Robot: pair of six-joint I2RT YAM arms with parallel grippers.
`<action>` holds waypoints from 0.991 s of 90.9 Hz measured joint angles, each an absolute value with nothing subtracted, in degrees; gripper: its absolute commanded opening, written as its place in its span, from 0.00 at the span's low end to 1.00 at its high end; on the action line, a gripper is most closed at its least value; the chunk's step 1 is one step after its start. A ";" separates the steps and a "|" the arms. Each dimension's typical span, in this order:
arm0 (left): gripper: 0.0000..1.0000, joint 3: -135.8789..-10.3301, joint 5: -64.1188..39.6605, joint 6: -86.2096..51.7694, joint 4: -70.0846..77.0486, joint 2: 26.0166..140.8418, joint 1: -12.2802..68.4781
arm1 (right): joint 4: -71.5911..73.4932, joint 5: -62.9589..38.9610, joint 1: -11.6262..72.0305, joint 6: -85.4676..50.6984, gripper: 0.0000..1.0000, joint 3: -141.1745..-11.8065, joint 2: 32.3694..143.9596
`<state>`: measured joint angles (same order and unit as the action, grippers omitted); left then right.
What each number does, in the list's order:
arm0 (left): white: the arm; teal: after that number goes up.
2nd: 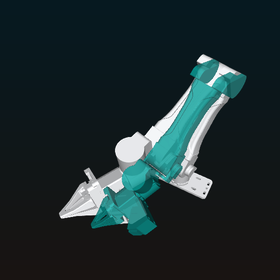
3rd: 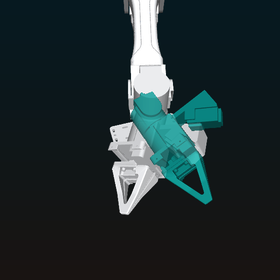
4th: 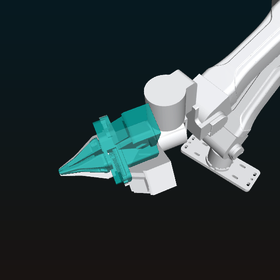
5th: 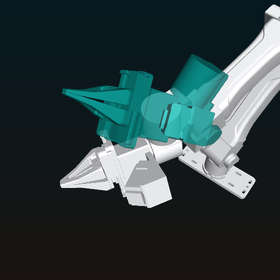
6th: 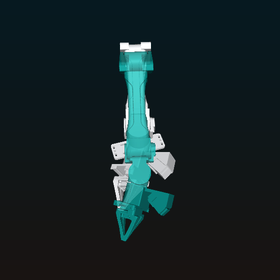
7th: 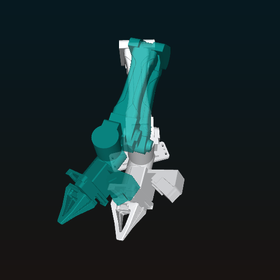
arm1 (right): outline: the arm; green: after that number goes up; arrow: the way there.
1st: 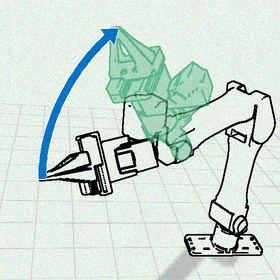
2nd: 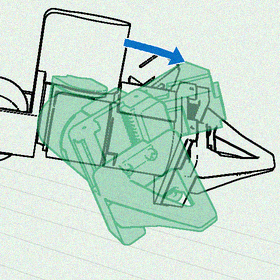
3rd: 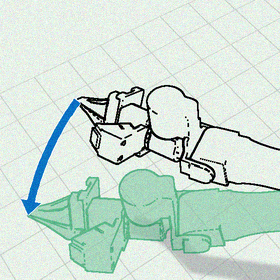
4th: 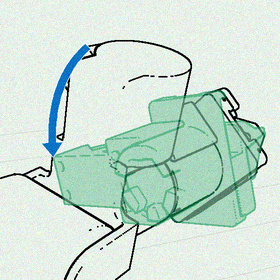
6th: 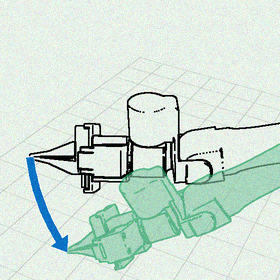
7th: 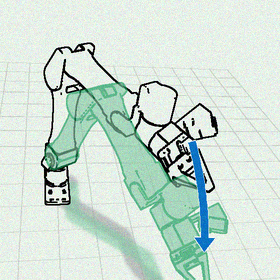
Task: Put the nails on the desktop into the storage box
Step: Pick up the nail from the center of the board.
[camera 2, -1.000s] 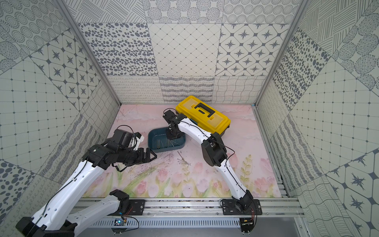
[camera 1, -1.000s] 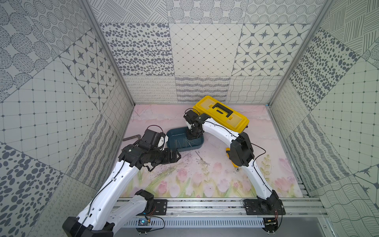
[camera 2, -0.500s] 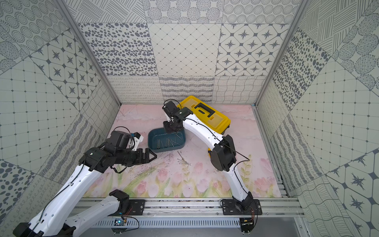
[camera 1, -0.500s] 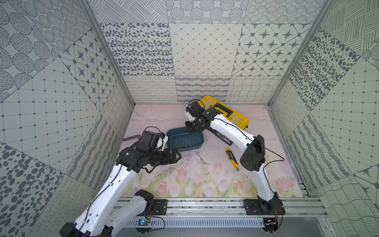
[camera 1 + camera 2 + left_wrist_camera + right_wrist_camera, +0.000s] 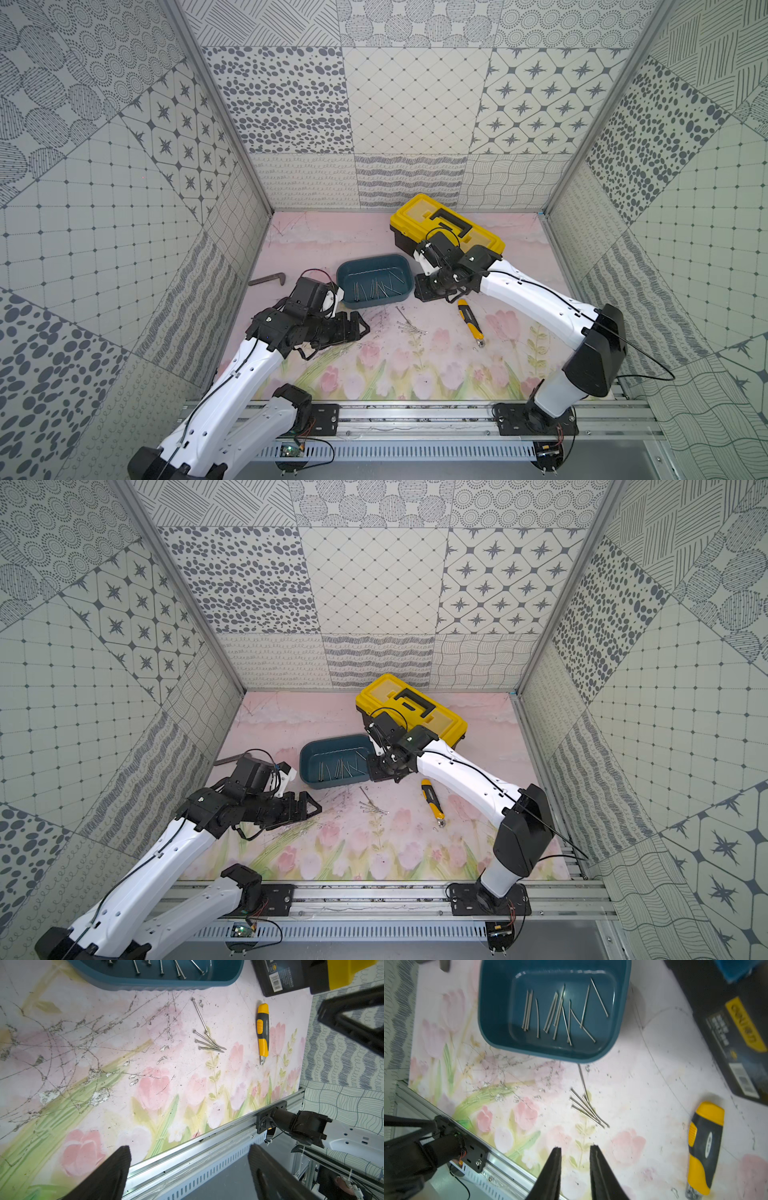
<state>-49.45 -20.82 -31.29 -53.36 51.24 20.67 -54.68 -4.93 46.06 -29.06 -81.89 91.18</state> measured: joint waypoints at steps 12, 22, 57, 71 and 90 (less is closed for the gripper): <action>0.93 -49.74 -20.62 -30.24 -52.84 53.21 22.13 | -52.05 -4.84 46.35 -31.18 0.26 -73.30 86.39; 0.92 -50.24 -20.58 -29.50 -52.18 54.70 22.70 | -50.50 -4.40 46.94 -32.10 0.25 -70.08 85.32; 0.94 -55.42 -19.35 -24.47 -51.79 59.31 24.93 | -44.73 -2.20 51.59 -31.99 0.24 -68.66 91.44; 0.94 -55.70 -19.35 -23.83 -51.62 59.00 25.02 | -44.01 -0.95 53.54 -29.98 0.24 -69.30 98.59; 0.94 -54.43 -19.70 -23.86 -51.20 56.90 24.99 | -43.29 -0.05 53.82 -27.73 0.24 -71.83 103.83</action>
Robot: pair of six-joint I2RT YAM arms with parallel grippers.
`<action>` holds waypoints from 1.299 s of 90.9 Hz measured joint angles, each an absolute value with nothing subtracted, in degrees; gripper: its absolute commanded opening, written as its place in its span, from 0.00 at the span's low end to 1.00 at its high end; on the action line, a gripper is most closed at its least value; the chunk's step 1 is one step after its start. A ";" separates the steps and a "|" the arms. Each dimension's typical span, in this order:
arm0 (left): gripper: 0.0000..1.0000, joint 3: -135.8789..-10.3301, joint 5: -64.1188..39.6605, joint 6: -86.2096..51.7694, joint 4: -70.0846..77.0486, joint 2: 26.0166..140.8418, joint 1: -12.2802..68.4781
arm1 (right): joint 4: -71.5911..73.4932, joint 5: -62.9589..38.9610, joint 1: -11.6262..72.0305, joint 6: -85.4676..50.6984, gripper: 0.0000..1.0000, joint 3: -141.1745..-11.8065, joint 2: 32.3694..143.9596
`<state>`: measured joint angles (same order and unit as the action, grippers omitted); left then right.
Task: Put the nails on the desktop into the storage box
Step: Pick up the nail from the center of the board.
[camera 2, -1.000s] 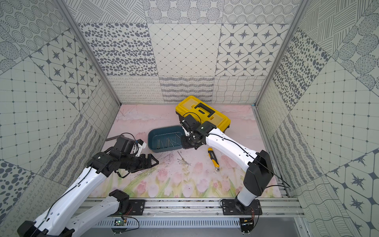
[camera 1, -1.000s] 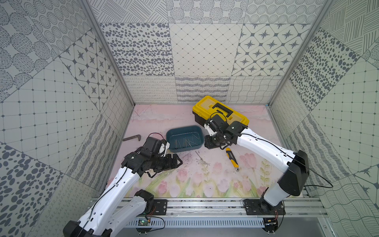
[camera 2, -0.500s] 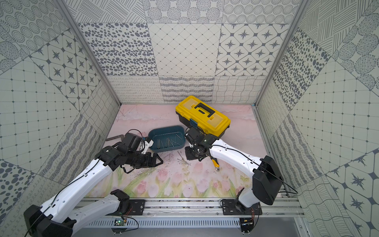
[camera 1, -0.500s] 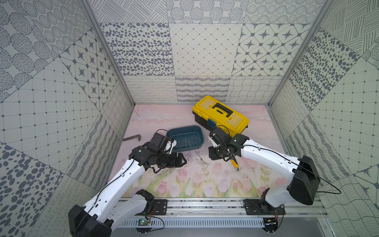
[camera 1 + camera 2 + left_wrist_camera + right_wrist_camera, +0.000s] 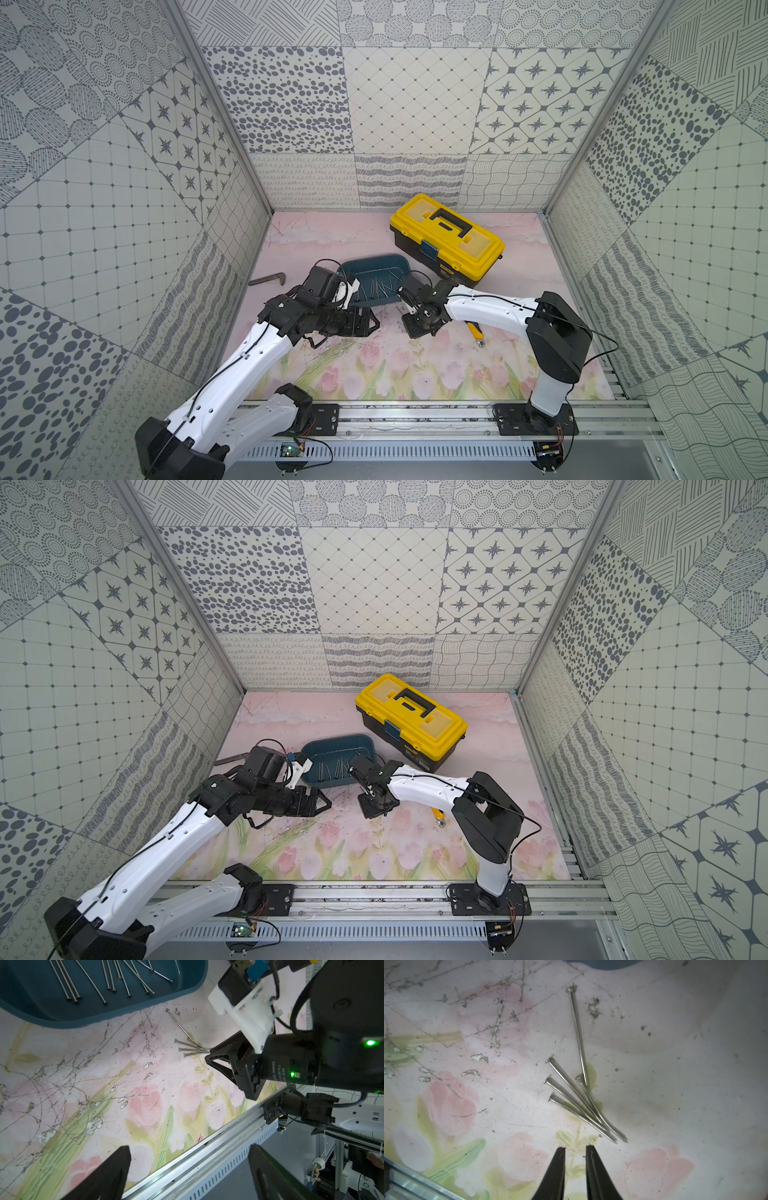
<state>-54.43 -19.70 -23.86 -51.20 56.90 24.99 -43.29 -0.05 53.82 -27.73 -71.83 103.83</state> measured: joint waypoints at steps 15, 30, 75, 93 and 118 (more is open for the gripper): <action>0.94 -53.17 -20.01 -23.97 -51.20 55.05 24.86 | -42.68 0.71 53.76 -26.33 0.24 -73.69 106.08; 0.95 -52.40 -20.40 -24.14 -51.22 53.39 24.58 | -42.54 0.80 53.47 -25.87 0.24 -75.22 108.20; 0.96 -52.31 -20.84 -24.47 -51.22 52.42 23.90 | -42.35 0.60 51.22 -24.38 0.23 -75.42 110.85; 0.96 -52.31 -20.86 -24.49 -51.22 52.42 23.81 | -42.09 -0.14 51.05 -23.51 0.23 -75.42 111.50; 0.97 -52.31 -20.86 -24.51 -51.22 52.42 23.53 | -41.01 -0.82 51.05 -23.31 0.10 -75.05 111.53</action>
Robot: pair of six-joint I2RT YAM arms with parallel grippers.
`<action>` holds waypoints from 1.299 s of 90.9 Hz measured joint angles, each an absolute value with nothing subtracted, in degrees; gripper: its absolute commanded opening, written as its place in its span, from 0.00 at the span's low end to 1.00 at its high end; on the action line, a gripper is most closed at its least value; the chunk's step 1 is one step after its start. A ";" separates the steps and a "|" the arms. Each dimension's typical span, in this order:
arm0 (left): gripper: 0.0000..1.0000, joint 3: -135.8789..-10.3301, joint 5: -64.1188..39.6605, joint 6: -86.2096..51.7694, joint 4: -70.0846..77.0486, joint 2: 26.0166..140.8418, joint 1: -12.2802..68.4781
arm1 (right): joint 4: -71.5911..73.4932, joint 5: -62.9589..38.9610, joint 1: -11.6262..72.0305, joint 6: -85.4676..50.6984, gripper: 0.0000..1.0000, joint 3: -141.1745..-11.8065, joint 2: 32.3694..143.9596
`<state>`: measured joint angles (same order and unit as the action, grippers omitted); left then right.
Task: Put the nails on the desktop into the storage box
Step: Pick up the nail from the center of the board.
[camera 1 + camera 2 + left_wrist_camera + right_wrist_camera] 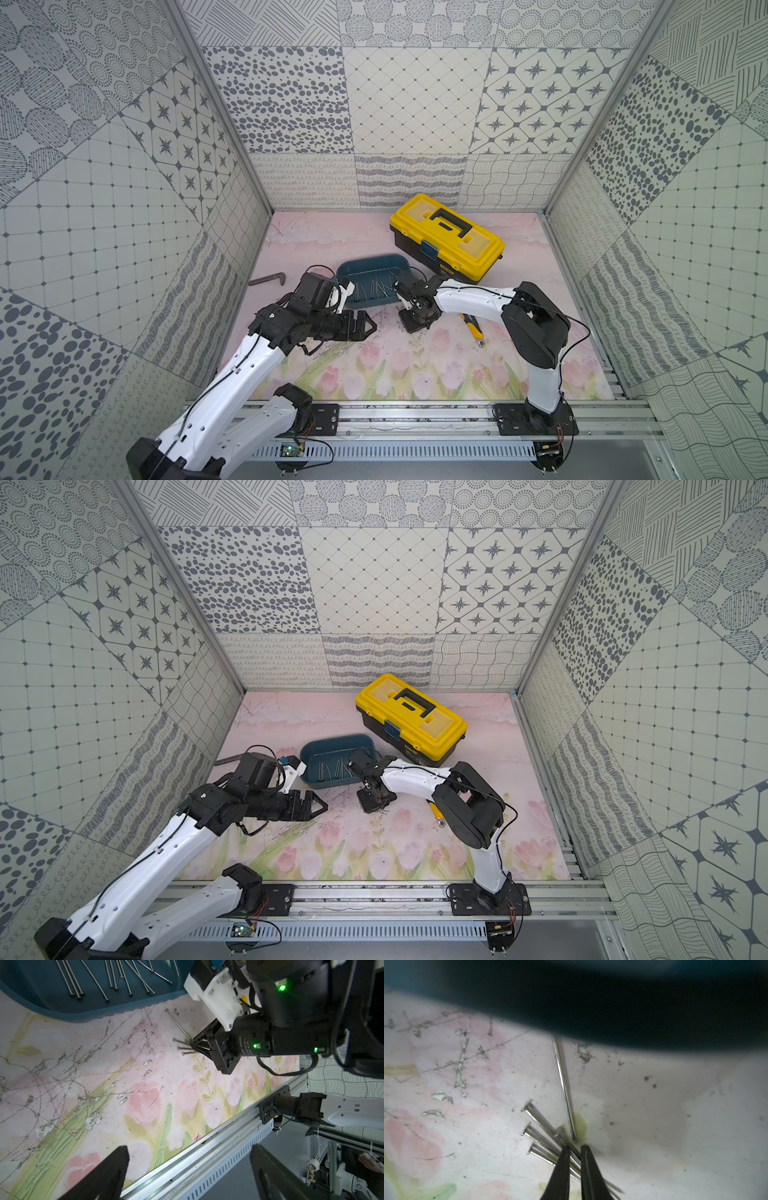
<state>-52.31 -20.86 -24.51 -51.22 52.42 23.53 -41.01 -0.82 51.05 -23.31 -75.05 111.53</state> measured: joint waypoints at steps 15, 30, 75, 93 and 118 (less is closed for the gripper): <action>0.97 -52.31 -20.86 -24.51 -51.22 52.51 23.51 | -39.94 -0.34 51.07 -23.33 0.02 -74.35 110.93; 0.97 -52.21 -20.86 -24.51 -51.11 52.80 23.51 | -40.29 0.75 51.13 -23.29 0.00 -72.88 109.49; 0.97 -51.72 -20.88 -25.82 -49.43 53.30 23.51 | -41.71 1.54 51.13 -22.06 0.09 -71.77 101.51; 0.98 -51.57 -20.95 -26.00 -49.39 53.28 23.51 | -40.77 0.91 51.13 -21.56 0.22 -72.34 104.92; 0.98 -51.44 -21.39 -25.98 -49.50 52.62 23.46 | -39.24 0.93 51.13 -21.58 0.27 -77.14 109.19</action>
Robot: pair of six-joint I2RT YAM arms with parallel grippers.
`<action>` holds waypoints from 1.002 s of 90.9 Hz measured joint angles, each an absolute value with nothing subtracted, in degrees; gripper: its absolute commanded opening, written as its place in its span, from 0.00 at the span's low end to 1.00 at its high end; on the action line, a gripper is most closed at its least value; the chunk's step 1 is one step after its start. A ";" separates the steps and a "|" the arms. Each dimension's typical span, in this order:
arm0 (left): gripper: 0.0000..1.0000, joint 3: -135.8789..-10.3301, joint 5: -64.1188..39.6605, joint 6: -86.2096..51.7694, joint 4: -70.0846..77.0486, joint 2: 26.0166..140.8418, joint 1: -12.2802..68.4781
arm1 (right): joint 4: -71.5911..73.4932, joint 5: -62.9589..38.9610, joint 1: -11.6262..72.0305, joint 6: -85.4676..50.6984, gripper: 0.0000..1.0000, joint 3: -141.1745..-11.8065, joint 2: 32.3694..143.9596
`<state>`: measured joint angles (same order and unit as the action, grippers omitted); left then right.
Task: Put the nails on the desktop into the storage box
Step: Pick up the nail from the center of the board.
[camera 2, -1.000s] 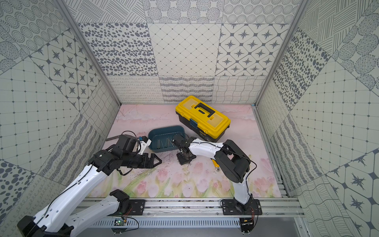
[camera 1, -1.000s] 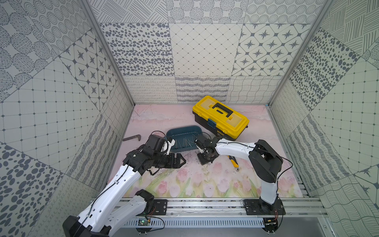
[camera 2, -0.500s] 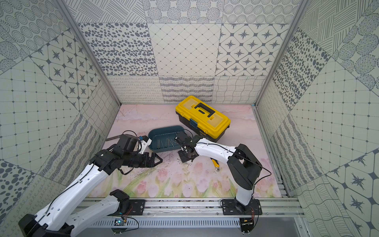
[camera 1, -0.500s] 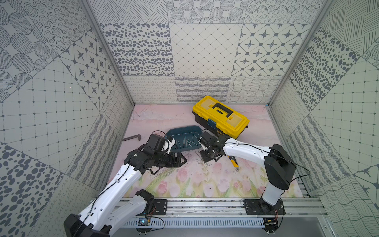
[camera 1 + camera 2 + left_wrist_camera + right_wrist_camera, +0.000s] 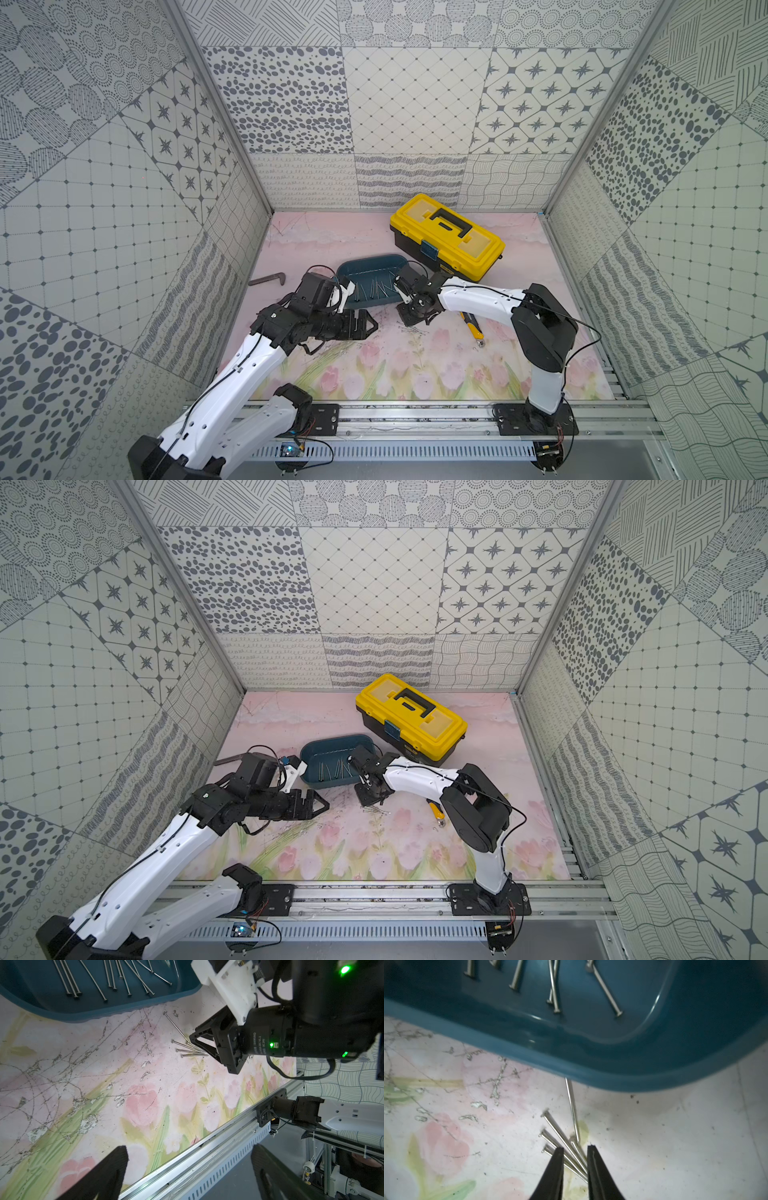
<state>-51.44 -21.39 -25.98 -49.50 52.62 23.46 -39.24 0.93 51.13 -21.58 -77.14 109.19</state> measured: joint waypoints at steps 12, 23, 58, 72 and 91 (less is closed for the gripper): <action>0.98 -51.42 -22.11 -25.96 -49.50 52.47 23.27 | -38.39 0.64 51.13 -21.58 0.28 -79.26 111.09; 0.98 -51.42 -22.39 -25.93 -49.50 52.86 23.03 | -38.04 0.47 51.13 -21.58 0.28 -80.16 112.99; 0.98 -52.53 -23.42 -25.26 -49.58 55.96 22.33 | -36.45 1.39 51.13 -20.67 0.18 -81.28 116.49; 0.98 -53.56 -23.62 -24.38 -49.74 56.95 22.02 | -35.70 2.24 51.37 -19.42 0.00 -81.32 116.73; 0.98 -53.63 -23.99 -23.86 -49.74 57.49 21.67 | -33.80 3.42 52.12 -17.19 0.00 -79.22 115.46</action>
<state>-53.63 -23.99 -23.86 -49.74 57.49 21.67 -33.80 3.42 52.12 -17.19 -79.22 115.46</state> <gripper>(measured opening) 0.983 0.061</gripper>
